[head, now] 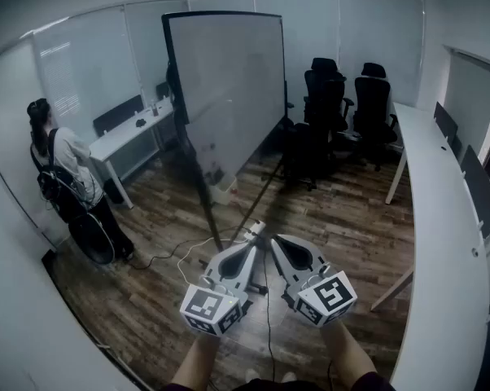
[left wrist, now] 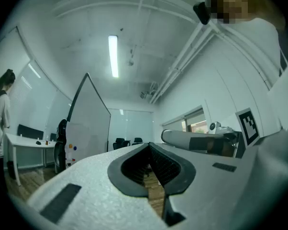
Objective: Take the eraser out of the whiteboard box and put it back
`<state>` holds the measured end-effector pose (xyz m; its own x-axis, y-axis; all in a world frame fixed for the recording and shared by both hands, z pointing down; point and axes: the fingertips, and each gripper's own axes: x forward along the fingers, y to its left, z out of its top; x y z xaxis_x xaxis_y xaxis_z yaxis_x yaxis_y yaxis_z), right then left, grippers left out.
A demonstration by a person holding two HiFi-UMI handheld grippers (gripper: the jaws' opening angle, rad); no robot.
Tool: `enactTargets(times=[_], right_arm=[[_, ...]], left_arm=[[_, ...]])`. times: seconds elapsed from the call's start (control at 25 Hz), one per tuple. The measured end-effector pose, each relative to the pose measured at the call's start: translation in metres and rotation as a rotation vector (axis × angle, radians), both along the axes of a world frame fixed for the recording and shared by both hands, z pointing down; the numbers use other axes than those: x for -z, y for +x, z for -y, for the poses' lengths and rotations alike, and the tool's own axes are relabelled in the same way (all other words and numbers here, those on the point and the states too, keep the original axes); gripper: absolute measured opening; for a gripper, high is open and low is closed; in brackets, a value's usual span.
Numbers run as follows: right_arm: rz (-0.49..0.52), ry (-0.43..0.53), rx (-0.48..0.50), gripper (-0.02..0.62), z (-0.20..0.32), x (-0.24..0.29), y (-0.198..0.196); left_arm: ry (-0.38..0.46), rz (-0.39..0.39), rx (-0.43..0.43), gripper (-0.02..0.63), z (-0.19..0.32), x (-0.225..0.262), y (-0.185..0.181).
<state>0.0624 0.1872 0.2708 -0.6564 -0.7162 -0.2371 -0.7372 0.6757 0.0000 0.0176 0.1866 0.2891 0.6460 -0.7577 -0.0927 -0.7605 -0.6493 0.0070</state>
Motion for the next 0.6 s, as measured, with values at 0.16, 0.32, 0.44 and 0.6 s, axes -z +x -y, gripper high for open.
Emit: enactTargets(times=[0.16,0.32,0.44,0.6], right_arm=[[0.001,0.042,-0.01,0.003,0.016,0.009,0.009],[0.014,0.032,-0.007,0.003,0.021,0.005,0.009],[0.006,0.034,-0.003,0.003,0.02,0.001,0.007],[0.013,0.025,0.012,0.003,0.017,-0.002,0.006]], left_arm=[[0.051,0.007,-0.028,0.005,0.014,0.006,0.011],[0.056,0.007,-0.029,0.005,0.017,0.005,0.011],[0.058,0.007,-0.022,0.005,0.016,0.006,0.009],[0.054,0.011,-0.016,0.005,0.013,0.004,0.008]])
